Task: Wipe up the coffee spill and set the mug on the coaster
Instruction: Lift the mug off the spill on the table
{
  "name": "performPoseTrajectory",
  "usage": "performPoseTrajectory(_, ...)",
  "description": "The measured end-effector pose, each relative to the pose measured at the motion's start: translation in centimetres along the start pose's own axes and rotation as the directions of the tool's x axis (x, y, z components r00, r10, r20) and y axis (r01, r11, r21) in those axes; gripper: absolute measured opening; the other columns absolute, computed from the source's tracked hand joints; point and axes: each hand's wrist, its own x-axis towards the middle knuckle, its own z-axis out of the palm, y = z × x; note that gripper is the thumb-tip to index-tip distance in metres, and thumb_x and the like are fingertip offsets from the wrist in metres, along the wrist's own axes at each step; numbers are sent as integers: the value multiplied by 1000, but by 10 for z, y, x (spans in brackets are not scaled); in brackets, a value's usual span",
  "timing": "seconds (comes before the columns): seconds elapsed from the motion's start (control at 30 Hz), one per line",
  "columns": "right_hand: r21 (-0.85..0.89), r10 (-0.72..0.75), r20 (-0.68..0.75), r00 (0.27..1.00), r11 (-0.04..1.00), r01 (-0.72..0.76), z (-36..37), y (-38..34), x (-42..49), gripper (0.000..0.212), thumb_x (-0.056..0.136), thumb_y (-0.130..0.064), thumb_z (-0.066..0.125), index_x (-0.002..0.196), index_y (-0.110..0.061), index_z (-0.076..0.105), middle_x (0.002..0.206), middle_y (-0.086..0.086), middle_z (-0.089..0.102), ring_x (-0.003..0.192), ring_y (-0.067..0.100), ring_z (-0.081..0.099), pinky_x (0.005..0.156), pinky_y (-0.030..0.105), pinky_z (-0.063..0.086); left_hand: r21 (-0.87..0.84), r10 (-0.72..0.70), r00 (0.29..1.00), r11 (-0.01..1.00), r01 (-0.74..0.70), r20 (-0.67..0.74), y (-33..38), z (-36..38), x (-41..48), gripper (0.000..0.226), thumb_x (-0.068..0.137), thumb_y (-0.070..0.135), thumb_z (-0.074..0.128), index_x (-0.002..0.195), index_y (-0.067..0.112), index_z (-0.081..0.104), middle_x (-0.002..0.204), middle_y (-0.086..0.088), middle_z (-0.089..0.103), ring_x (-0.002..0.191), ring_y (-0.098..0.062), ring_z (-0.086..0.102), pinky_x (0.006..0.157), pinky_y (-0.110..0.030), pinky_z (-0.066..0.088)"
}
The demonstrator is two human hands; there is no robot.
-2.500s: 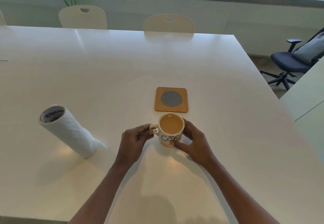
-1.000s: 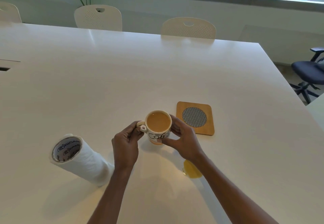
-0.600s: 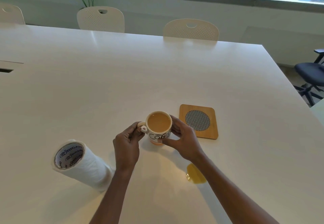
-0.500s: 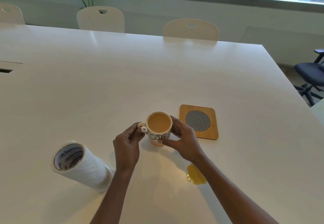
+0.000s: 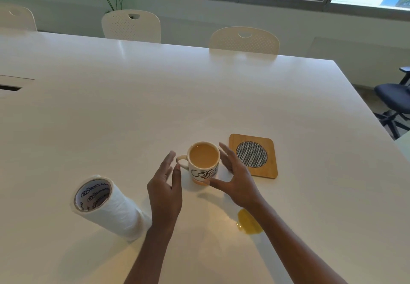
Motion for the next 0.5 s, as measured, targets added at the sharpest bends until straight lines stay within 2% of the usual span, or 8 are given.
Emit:
performPoseTrajectory(0.07, -51, -39, -43, 998, 998, 37, -3, -5, -8, 108, 77, -36, 95, 165, -26, 33, 168, -6, 45, 155, 2, 39, 128, 33, 36, 88, 72, 997, 994, -70, -31, 3, -2, -7, 41, 108, 12, 57, 149, 14, 59, 149, 3, 62, 137, -11, 59, 115, -31, 48)
performPoseTrajectory(0.1, -83, -71, -76, 995, 994, 65, -4, -8, -12, 107, 77, -41, 93, 164, -26, 34, 168, -7, 44, 156, 2, 38, 128, 34, 36, 127, 117, 993, 986, -111, -36, 6, -3, -10, 42, 108, 12, 56, 150, 12, 58, 151, 0, 60, 140, -15, 57, 117, -31, 46)
performPoseTrajectory(0.2, -135, -185, -185, 965, 978, 161, -6, -19, -26, 95, 81, -41, 92, 160, -27, 41, 164, -9, 50, 153, 8, 43, 123, 36, 40, 188, 257, 966, 951, -246, -37, 17, -8, -22, 44, 106, 14, 55, 150, 6, 57, 154, -3, 56, 147, -22, 53, 121, -23, 39)
performPoseTrajectory(0.3, -194, -313, -262, 913, 944, 268, -3, -35, -36, 84, 85, -41, 89, 155, -27, 46, 157, -8, 56, 146, 11, 51, 116, 25, 45, 186, 395, 918, 905, -383, -32, 34, -14, -38, 44, 106, 16, 53, 149, 5, 57, 156, -5, 55, 152, -22, 48, 122, -38, 44)
performPoseTrajectory(0.4, -222, -392, -218, 894, 912, 346, 8, -56, -41, 75, 89, -39, 84, 154, -22, 48, 153, -3, 59, 142, 8, 53, 112, 16, 44, 186, 519, 853, 844, -503, -46, 56, -25, -50, 45, 105, 13, 55, 150, 8, 52, 157, -6, 53, 155, -20, 44, 121, -46, 45)
performPoseTrajectory(0.5, -194, -462, -119, 879, 879, 435, 23, -78, -42, 66, 98, -45, 71, 154, -19, 48, 152, -3, 59, 140, 8, 55, 111, 20, 46, 209, 616, 783, 780, -590, -87, 80, -40, -59, 41, 104, 7, 55, 145, 6, 54, 152, -9, 57, 152, -22, 47, 124, -48, 39)
